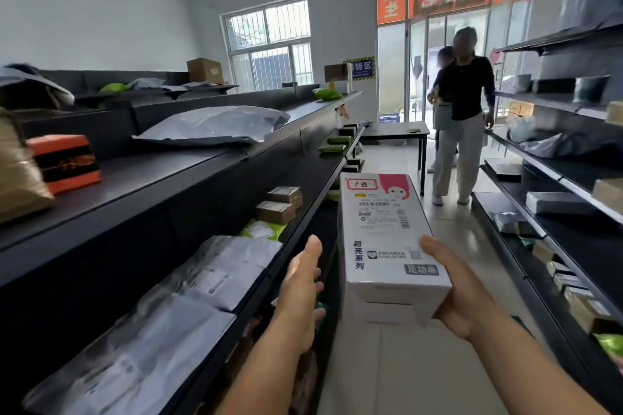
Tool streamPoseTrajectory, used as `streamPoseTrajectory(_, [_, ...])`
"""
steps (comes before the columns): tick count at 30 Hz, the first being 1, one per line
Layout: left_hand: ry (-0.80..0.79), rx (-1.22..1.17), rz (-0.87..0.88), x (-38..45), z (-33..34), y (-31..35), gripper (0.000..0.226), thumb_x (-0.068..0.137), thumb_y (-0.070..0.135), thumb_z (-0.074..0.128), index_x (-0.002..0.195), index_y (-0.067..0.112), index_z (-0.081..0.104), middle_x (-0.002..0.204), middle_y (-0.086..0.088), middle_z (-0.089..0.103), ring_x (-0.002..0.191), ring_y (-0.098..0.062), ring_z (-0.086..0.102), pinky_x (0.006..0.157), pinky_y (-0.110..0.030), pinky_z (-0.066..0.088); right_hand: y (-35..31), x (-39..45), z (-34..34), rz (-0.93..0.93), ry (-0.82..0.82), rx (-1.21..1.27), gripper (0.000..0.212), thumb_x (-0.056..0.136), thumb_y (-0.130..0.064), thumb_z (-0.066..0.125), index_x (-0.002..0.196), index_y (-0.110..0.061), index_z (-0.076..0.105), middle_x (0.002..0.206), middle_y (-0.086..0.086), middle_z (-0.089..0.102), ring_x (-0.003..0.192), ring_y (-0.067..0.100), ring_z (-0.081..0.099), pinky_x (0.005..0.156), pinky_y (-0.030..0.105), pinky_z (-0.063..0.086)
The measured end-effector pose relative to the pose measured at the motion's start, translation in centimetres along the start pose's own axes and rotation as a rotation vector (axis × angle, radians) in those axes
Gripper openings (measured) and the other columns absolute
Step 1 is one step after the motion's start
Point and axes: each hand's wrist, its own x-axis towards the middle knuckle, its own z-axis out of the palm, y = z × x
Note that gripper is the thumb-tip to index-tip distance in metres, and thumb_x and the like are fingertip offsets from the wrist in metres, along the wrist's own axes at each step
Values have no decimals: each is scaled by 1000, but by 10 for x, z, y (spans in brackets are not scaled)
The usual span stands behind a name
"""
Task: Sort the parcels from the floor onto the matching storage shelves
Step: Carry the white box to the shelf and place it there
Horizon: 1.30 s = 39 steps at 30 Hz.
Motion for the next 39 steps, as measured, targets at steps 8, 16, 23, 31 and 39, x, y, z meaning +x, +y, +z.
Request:
streamPoseTrajectory(8, [-76, 57, 48, 146, 99, 41, 76, 60, 74, 65, 126, 37, 60, 118, 6, 72, 113, -20, 64, 107, -57, 47, -59, 162, -55, -21, -33, -31, 50, 79, -42, 57, 125, -22, 61, 105, 11, 76, 73, 22, 73, 51, 29, 53])
streamPoseTrajectory(16, [-36, 15, 74, 290, 164, 85, 50, 93, 48, 63, 137, 25, 56, 114, 3, 77, 91, -13, 74, 64, -30, 54, -118, 316, -84, -58, -70, -67, 63, 67, -47, 62, 127, -26, 60, 110, 11, 74, 82, 26, 73, 62, 35, 54])
streamPoseTrajectory(23, [0, -34, 165, 418, 186, 142, 46, 94, 45, 64, 133, 23, 58, 106, 1, 78, 78, -10, 72, 55, -22, 53, -167, 455, -77, -139, -89, -140, 60, 70, -56, 56, 123, -29, 62, 108, 7, 75, 94, 29, 70, 87, 50, 50])
streamPoseTrajectory(31, [84, -132, 342, 566, 184, 239, 51, 89, 46, 69, 133, 22, 59, 120, -9, 76, 97, -28, 75, 57, -29, 58, -233, 602, -32, -313, -137, -189, 52, 68, -67, 45, 108, -42, 65, 122, -14, 62, 114, 24, 54, 85, 42, 39])
streamPoseTrajectory(39, [290, -187, 468, 670, 152, 340, 61, 84, 58, 69, 135, 24, 60, 121, -8, 74, 91, -26, 72, 40, -29, 56, -274, 747, 44, -436, -260, -340, 47, 90, -64, 37, 131, -44, 50, 132, -15, 53, 132, 25, 44, 110, 47, 28])
